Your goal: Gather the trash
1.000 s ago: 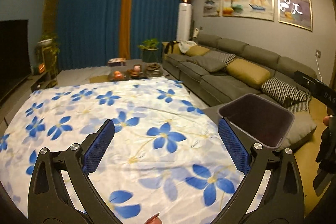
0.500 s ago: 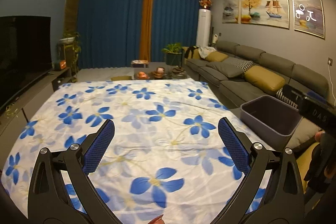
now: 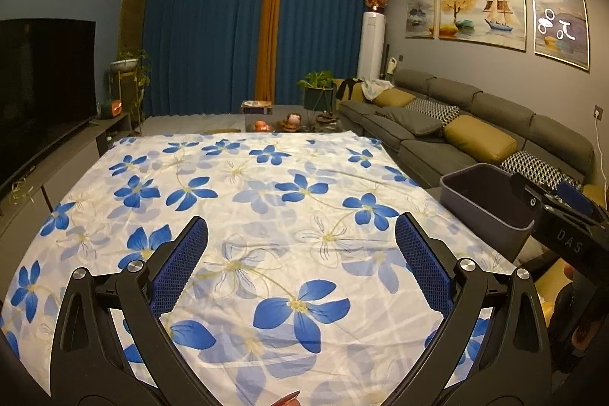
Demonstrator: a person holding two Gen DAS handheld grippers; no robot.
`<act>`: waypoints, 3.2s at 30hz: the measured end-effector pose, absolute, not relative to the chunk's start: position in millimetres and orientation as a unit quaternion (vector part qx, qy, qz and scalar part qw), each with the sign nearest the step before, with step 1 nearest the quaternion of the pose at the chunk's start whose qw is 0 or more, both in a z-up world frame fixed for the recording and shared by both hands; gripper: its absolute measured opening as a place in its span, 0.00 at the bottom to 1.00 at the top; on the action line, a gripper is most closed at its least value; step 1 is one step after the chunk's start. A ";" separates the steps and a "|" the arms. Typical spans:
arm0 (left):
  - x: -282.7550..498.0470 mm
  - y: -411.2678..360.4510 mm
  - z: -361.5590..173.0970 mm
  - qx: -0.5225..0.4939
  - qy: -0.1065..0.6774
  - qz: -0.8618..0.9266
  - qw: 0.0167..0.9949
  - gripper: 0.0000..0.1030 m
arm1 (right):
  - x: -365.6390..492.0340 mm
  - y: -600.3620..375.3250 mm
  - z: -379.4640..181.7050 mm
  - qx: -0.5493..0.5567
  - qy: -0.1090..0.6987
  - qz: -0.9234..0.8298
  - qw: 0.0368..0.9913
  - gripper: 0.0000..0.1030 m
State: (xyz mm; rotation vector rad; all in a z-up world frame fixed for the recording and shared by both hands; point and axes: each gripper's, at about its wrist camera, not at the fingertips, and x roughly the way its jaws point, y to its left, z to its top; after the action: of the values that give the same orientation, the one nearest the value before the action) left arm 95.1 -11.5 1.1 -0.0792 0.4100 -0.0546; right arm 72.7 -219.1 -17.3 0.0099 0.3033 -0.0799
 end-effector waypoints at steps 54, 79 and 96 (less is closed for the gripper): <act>84.4 -10.4 -1.5 -0.047 0.198 -0.032 0.979 0.94 | 60.7 -203.5 -24.8 0.002 0.134 -0.015 0.991 0.95; 85.0 -10.3 0.9 -0.039 0.194 -0.033 0.980 0.86 | 63.1 -200.5 -22.1 0.003 0.135 -0.013 0.991 0.95; 84.4 -5.7 -2.3 -0.045 0.194 -0.026 0.980 0.85 | 62.0 -203.7 -23.7 0.011 0.138 -0.014 0.990 0.95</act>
State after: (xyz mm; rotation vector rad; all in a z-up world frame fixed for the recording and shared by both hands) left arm 84.4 -5.7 -2.3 -0.0911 0.3905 -0.0516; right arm 62.0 -203.7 -23.7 0.0218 0.2778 -0.0275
